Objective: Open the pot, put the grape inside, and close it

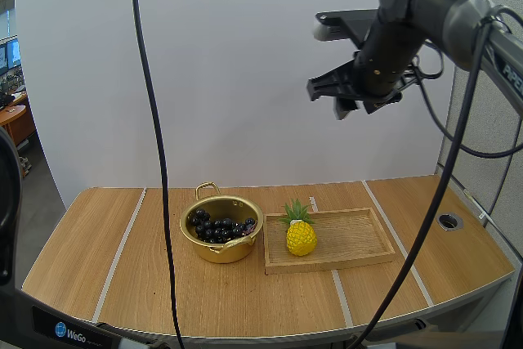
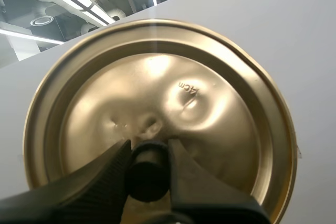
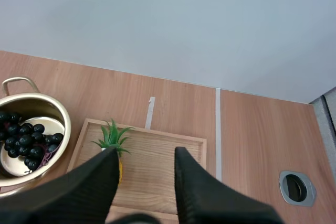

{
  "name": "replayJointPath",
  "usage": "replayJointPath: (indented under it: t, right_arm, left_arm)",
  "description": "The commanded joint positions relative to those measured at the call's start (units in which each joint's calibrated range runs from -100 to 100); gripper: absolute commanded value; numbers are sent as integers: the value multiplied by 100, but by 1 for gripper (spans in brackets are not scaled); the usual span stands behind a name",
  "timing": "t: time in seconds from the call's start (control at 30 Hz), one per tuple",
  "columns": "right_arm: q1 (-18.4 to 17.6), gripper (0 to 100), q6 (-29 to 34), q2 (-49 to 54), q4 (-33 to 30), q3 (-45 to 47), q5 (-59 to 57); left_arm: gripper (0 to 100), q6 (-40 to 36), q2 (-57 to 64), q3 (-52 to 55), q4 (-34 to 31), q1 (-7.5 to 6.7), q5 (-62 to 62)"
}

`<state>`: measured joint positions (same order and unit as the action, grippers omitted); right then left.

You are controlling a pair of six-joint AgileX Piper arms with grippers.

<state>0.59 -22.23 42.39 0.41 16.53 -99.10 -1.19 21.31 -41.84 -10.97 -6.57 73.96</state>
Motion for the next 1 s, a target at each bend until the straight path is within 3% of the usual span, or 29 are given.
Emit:
replayJointPath:
  t: [0.0, 0.03, 0.97]
  right_arm:
    - [270, 12, -12, 446, 23, -32, -90]
    - [290, 0, -12, 517, 23, -32, -90]
    - [316, 0, 0, 836, 273, -32, -90]
  left_arm:
    - [0, -54, 36, -38, -79, 6, -251]
    - [0, -54, 36, -38, -79, 6, -251]
    - [0, -54, 36, -38, -79, 6, -251]
